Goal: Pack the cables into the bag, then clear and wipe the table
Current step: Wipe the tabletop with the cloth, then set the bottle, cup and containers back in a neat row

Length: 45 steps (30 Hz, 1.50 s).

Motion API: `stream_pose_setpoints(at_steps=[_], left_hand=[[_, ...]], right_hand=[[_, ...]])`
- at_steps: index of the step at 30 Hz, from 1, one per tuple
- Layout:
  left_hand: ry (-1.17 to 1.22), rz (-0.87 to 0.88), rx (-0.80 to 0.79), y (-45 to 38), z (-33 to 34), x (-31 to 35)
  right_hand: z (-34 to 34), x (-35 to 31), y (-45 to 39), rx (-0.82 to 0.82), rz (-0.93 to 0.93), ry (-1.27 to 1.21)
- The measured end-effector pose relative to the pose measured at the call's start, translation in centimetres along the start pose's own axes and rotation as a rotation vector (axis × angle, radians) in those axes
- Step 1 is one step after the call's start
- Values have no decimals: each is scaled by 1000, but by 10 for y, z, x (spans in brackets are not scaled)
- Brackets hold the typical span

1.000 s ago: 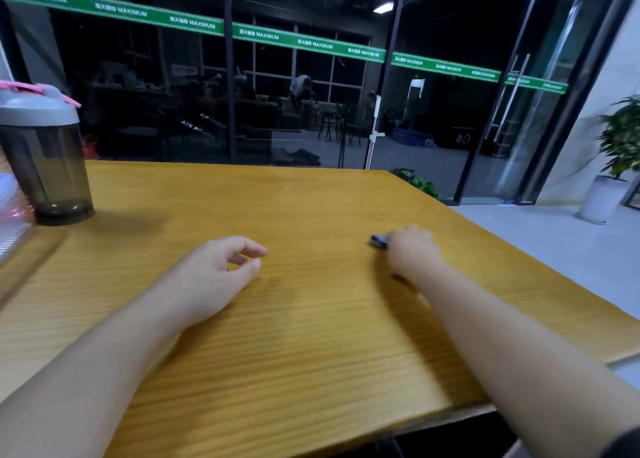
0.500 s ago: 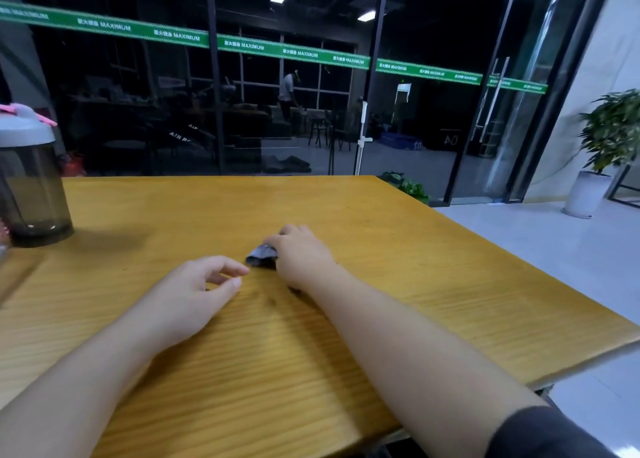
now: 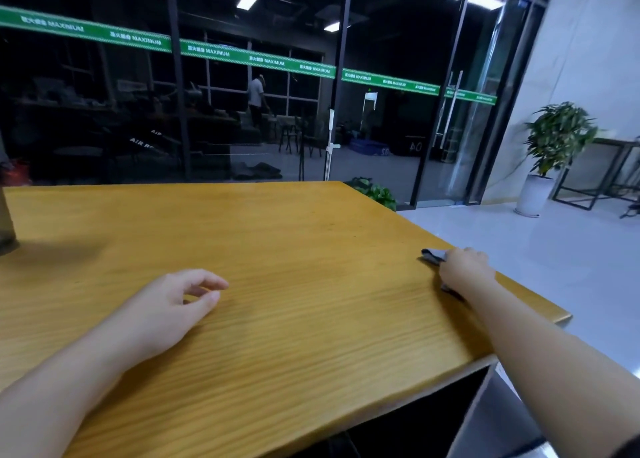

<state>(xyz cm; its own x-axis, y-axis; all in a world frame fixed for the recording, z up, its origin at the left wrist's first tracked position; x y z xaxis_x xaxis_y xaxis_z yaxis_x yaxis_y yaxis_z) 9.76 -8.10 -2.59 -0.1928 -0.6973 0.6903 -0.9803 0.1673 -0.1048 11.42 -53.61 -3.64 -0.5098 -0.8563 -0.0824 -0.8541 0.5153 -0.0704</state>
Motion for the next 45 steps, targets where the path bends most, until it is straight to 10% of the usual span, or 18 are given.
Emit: stream_pose_setpoints(at_steps=[12, 33, 45], left_hand=[[-49, -45, -7, 7, -1, -1], [-24, -28, -6, 5, 1, -2], [116, 47, 231, 8, -35, 2]], right_hand=[[18, -28, 18, -46, -388, 139], [9, 9, 18, -46, -116, 64], [4, -189, 90, 8, -691, -238]])
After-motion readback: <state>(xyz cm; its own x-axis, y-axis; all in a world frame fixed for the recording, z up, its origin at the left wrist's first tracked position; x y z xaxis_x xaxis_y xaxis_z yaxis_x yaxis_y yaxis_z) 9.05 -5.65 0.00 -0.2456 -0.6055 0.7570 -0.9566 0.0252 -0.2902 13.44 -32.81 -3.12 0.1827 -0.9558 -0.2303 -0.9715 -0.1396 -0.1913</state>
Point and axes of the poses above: each hand's wrist, its own y-axis away from the middle knuckle, its own z-axis out of the palm, x = y × z, the point moved 9 cm from there along -y, towards the middle knuckle, and after that the axes turned 9 degrees about -z, right-handed, at the moved point
